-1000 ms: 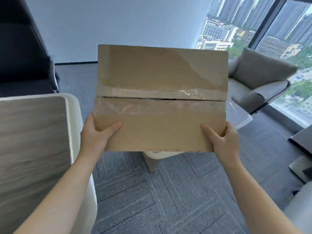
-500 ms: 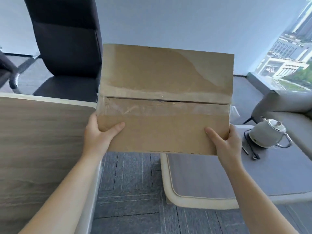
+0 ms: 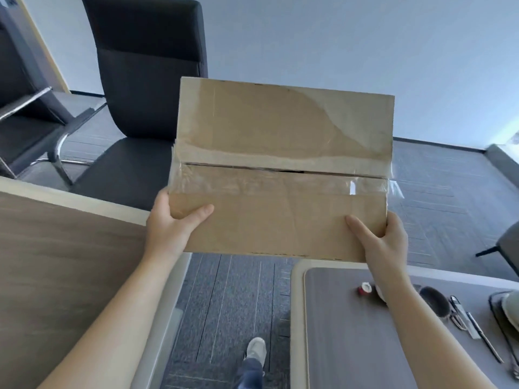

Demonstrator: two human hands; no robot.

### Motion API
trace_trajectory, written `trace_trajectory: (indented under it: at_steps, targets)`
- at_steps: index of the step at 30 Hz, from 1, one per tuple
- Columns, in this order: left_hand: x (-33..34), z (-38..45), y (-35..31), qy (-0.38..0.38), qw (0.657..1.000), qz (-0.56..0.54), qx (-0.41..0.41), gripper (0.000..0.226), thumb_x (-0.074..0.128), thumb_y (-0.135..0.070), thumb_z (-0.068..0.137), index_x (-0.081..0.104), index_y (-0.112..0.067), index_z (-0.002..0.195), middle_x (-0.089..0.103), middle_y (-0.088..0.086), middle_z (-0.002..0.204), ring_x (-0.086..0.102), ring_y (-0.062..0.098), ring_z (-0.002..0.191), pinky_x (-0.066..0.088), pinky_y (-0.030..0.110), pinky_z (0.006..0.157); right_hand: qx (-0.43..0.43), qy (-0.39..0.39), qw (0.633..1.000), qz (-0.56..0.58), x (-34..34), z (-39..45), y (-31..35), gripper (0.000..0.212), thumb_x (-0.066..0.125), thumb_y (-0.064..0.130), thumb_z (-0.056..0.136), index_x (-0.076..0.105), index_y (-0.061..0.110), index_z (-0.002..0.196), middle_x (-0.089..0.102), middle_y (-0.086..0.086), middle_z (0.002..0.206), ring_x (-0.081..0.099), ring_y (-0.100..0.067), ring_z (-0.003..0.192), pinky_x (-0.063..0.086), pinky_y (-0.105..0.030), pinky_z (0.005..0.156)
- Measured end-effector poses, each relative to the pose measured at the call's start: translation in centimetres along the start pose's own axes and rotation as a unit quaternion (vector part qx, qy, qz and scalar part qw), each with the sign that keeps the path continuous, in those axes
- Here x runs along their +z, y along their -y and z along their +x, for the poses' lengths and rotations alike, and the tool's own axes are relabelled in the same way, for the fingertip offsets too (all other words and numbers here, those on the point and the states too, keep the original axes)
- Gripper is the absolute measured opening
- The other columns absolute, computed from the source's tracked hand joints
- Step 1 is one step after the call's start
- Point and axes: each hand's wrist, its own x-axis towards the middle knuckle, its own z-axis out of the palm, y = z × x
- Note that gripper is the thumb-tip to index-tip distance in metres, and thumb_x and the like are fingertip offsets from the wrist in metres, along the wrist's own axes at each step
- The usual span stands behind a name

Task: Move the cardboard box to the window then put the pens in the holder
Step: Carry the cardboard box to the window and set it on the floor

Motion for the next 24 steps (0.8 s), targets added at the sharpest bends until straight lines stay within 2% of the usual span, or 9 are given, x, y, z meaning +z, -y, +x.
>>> trace_trajectory:
  at_steps: [4, 7, 11, 15, 20, 21, 24]
  targets:
    - [5.2, 8.1, 0.0, -0.001, 1.000, 0.002, -0.001, 0.045, 0.072, -0.019, 0.068, 0.047, -0.022, 0.105, 0.054, -0.016, 0.087, 0.052, 0.002, 0.081, 0.040, 0.020, 0.065, -0.002, -0.001, 1.000, 0.006, 2.4, 9.2, -0.2, 0.043, 0.071, 0.032, 0.067, 0.052, 0.012, 0.100, 0.054, 0.009, 0.080, 0.051, -0.006, 0.073, 0.039, -0.022, 0.060]
    - [8.5, 14.0, -0.6, 0.005, 1.000, 0.001, -0.004, 0.045, 0.072, -0.020, 0.068, 0.048, -0.023, 0.106, 0.055, -0.016, 0.088, 0.053, 0.002, 0.082, 0.041, 0.021, 0.065, 0.001, 0.002, 1.000, 0.005, 4.0, 15.6, 0.2, 0.035, 0.069, 0.023, 0.072, 0.052, 0.011, 0.101, 0.053, 0.009, 0.080, 0.051, -0.006, 0.072, 0.038, -0.021, 0.058]
    - [12.3, 21.2, -1.5, 0.023, 1.000, 0.001, -0.004, 0.051, 0.073, -0.029, 0.059, 0.048, -0.025, 0.103, 0.057, -0.016, 0.090, 0.054, 0.002, 0.084, 0.044, 0.025, 0.071, 0.007, -0.006, 1.000, 0.006, 5.8, 23.0, 0.7, 0.035, 0.069, 0.023, 0.072, 0.053, 0.010, 0.100, 0.054, 0.009, 0.081, 0.052, -0.007, 0.073, 0.039, -0.022, 0.058]
    - [16.5, 28.3, -1.7, 0.043, 0.999, 0.009, 0.006, 0.048, 0.074, -0.024, 0.065, 0.049, -0.023, 0.106, 0.058, -0.012, 0.093, 0.056, 0.009, 0.089, 0.047, 0.037, 0.085, 0.008, -0.016, 1.000, 0.012, 7.8, 30.3, 0.7, 0.035, 0.069, 0.024, 0.072, 0.053, 0.011, 0.100, 0.056, 0.009, 0.082, 0.054, -0.007, 0.075, 0.041, -0.023, 0.060]
    - [22.9, 38.9, -1.0, 0.079, 0.997, 0.001, 0.007, 0.078, 0.075, -0.040, 0.054, 0.043, -0.014, 0.120, 0.057, 0.005, 0.120, 0.052, 0.026, 0.113, 0.042, 0.047, 0.098, 0.006, -0.052, 0.999, 0.008, 10.4, 39.9, 0.0, 0.032, 0.068, 0.024, 0.073, 0.053, 0.012, 0.098, 0.055, 0.010, 0.081, 0.053, -0.005, 0.074, 0.040, -0.020, 0.059]
    - [24.3, 41.1, -1.0, 0.089, 0.996, -0.001, 0.005, 0.074, 0.076, -0.038, 0.056, 0.045, -0.013, 0.118, 0.059, 0.003, 0.115, 0.052, 0.026, 0.112, 0.043, 0.044, 0.096, 0.010, -0.062, 0.998, 0.011, 10.8, 41.9, -0.2, 0.033, 0.068, 0.024, 0.072, 0.053, 0.012, 0.099, 0.056, 0.009, 0.082, 0.053, -0.006, 0.075, 0.041, -0.021, 0.060]
    - [29.2, 47.4, -1.7, 0.116, 0.993, 0.003, 0.012, 0.045, 0.073, -0.025, 0.065, 0.048, -0.019, 0.103, 0.059, -0.007, 0.093, 0.057, 0.023, 0.098, 0.046, 0.031, 0.076, 0.022, -0.093, 0.995, 0.013, 11.7, 48.1, -0.5, 0.038, 0.069, 0.027, 0.071, 0.054, 0.011, 0.102, 0.058, 0.007, 0.085, 0.055, -0.009, 0.078, 0.044, -0.023, 0.063]
